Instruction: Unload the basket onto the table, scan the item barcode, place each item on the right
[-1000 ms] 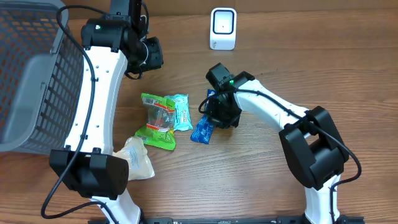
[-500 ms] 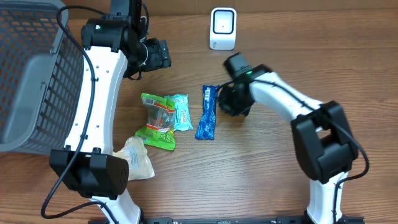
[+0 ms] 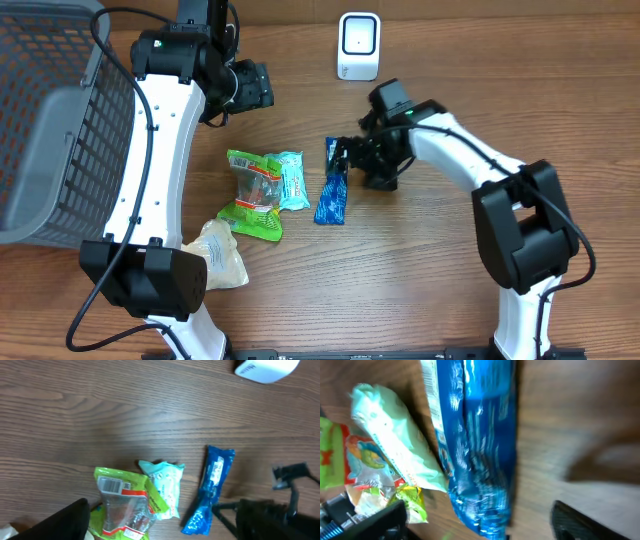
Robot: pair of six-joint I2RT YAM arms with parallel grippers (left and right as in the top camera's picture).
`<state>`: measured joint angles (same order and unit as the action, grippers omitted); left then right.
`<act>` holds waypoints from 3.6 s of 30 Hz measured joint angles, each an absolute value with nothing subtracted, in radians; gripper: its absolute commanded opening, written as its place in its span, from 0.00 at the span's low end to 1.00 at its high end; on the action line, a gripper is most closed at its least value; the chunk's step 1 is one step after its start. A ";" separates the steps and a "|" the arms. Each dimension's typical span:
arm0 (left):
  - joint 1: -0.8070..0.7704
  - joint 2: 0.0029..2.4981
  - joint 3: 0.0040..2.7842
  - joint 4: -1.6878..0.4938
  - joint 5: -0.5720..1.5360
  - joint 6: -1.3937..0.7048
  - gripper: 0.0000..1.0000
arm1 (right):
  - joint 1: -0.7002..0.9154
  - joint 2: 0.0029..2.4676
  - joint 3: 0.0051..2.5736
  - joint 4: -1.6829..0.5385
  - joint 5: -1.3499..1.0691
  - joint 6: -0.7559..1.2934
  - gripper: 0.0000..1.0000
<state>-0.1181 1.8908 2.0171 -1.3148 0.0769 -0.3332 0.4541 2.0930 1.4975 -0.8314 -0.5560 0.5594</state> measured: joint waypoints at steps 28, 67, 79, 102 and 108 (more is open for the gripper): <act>-0.118 1.891 2.017 -1.314 0.054 -0.333 1.00 | 0.311 2.094 1.470 -0.963 -0.490 0.259 0.77; -0.118 1.891 2.017 -1.313 0.051 -0.333 1.00 | 0.392 2.077 1.362 -0.760 -0.501 -0.315 0.15; -0.118 1.891 2.017 -1.313 0.051 -0.333 1.00 | 0.392 2.077 1.354 -0.794 -0.596 -0.234 0.04; -0.118 1.891 2.017 -1.313 0.051 -0.333 1.00 | 0.434 1.955 1.388 -0.821 0.191 0.131 0.04; -0.118 1.891 2.017 -1.313 0.051 -0.333 1.00 | 0.456 1.915 1.388 -0.714 0.340 0.153 0.04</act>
<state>-0.1181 1.8908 2.0171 -1.3128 0.0505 -0.3328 0.4557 1.9152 1.3876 -0.7136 0.3405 0.1532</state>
